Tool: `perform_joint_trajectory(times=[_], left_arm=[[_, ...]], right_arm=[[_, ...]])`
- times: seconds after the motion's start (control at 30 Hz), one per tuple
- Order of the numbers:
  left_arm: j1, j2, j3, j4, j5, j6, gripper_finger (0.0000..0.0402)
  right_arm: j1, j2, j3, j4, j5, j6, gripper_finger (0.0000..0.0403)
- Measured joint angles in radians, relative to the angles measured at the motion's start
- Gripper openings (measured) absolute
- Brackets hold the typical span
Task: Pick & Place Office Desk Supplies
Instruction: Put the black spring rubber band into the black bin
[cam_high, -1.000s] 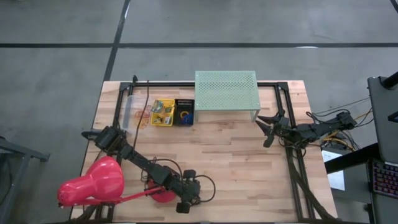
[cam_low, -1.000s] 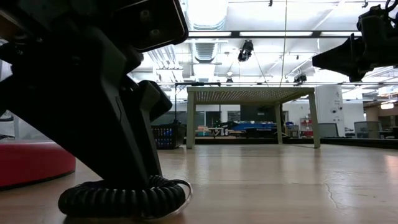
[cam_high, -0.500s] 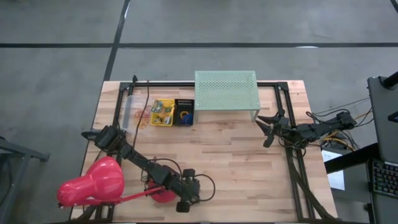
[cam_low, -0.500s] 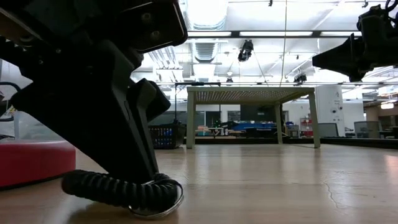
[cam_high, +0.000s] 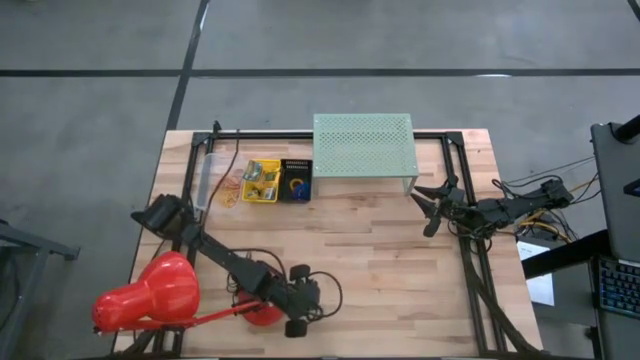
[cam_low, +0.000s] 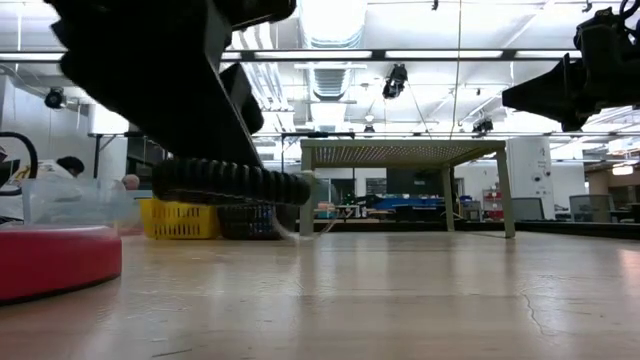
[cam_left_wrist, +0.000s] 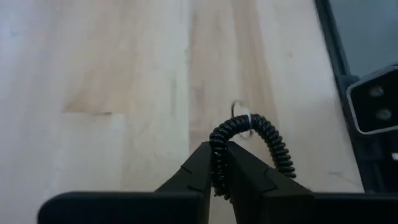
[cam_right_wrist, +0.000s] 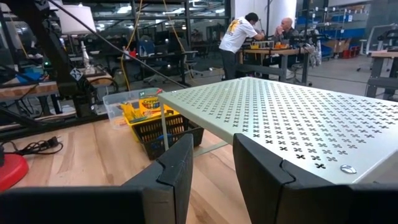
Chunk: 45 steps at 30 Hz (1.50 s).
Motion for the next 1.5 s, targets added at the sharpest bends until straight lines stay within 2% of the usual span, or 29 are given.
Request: perform_joint_trajectory(times=[0.27,0.87,1.33,1.5], left_arm=[[0.059,-0.049,0.000,-0.053,-0.014,-0.104,0.0041],[0.172,-0.147,0.002,-0.210,-0.122,-0.088,0.0042],[0.439,-0.236,0.000,-0.406,-0.204,-0.134,0.0042],[0.538,-0.251,0.000,-0.514,-0.222,-0.222,0.0042]], right_arm=[[0.000,-0.001,0.000,0.000,0.000,0.000,0.0114],[0.000,0.000,0.000,0.000,0.001,0.000,0.0114],[0.000,0.000,0.000,0.000,0.001,0.000,0.0114],[0.000,0.000,0.000,0.000,0.001,0.000,0.0114]])
